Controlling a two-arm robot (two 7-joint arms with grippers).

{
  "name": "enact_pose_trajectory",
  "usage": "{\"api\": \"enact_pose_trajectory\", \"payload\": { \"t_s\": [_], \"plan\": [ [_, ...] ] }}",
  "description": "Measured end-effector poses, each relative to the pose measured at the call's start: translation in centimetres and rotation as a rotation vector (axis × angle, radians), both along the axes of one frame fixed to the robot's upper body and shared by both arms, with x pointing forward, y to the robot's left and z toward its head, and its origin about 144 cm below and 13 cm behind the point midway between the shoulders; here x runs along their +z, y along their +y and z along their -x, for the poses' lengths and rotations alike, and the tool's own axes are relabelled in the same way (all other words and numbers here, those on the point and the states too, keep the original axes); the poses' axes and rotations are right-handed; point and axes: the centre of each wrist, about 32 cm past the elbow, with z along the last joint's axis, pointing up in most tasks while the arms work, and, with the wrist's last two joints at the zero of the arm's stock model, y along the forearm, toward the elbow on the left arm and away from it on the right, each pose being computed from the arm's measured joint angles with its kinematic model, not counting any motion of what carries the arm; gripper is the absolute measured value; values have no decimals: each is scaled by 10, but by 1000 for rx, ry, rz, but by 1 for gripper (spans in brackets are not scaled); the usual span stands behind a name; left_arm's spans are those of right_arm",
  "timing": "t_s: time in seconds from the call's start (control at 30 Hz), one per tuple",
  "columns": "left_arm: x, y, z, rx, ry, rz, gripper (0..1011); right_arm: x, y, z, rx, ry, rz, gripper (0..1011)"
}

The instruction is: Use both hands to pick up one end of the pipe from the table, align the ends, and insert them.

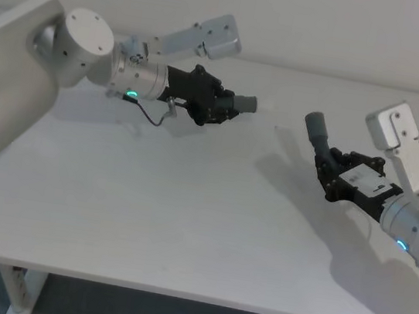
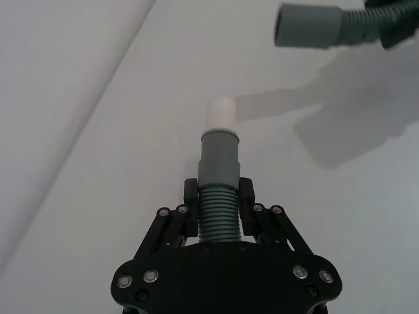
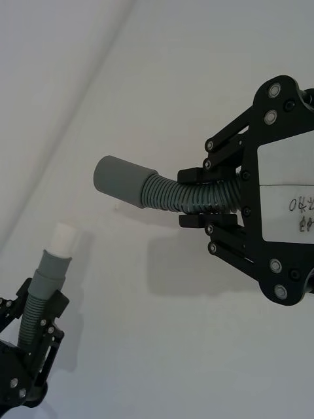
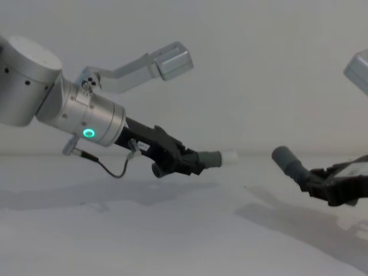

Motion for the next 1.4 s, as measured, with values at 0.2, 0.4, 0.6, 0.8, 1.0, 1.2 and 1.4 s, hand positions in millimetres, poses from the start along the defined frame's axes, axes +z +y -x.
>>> {"api": "enact_pose_trajectory", "payload": {
  "t_s": [0.2,0.4,0.6,0.8,1.0,1.2,1.4],
  "plan": [
    [15,0,5,-55,-80,-71,345,0,-6,3,36,-80,40,262],
    [33,-1,14,-125,-185,-170,344,-1,-15,6,79,-175,94,262],
    [47,-2,21,-179,-269,-253,345,-1,-24,9,129,-275,152,262],
    [56,-4,27,-221,-338,-328,345,-2,-31,10,171,-365,206,262],
    [57,-6,28,-234,-365,-343,344,-4,-34,10,191,-399,233,262],
    [54,-7,26,-237,-380,-324,345,-4,-33,9,236,-392,275,262],
    [51,-9,22,-246,-391,-288,345,-1,-32,7,279,-357,322,262]
  ]
}}
